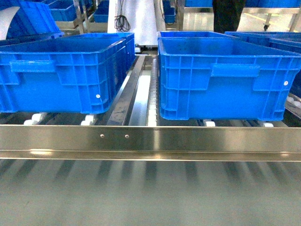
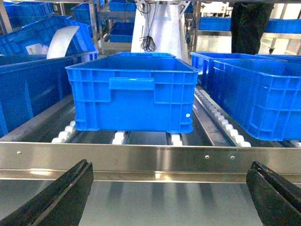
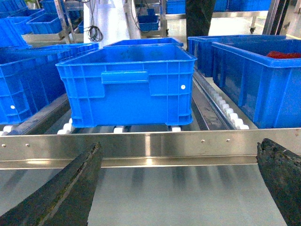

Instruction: Sort blue parts and orange caps into right shelf containers

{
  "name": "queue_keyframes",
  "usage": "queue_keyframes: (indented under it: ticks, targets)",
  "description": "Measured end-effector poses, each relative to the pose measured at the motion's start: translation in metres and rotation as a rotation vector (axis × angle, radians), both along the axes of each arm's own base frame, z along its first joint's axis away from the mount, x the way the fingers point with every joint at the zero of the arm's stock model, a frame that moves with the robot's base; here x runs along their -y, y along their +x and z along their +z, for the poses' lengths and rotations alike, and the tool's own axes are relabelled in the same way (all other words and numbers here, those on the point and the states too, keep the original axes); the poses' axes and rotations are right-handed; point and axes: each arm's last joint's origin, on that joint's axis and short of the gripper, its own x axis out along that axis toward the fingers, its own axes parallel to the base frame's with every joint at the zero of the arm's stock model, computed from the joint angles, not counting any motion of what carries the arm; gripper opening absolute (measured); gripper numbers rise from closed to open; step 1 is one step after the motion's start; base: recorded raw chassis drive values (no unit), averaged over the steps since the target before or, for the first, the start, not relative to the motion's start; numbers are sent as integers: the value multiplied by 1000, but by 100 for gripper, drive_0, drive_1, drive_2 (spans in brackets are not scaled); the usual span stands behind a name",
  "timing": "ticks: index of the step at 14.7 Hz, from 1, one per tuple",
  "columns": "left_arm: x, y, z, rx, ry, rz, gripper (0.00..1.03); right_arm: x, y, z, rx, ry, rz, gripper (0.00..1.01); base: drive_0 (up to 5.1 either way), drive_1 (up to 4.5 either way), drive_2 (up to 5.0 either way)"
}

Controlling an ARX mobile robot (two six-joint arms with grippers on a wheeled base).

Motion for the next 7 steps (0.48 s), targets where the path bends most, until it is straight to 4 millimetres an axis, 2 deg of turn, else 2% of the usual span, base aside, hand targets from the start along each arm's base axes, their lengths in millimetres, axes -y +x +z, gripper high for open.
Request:
queue_keyframes:
  ticks: [7]
  targets:
    - [0, 0, 0, 0, 0, 0, 98, 0, 0, 0, 0, 0, 0, 98, 0, 0, 0]
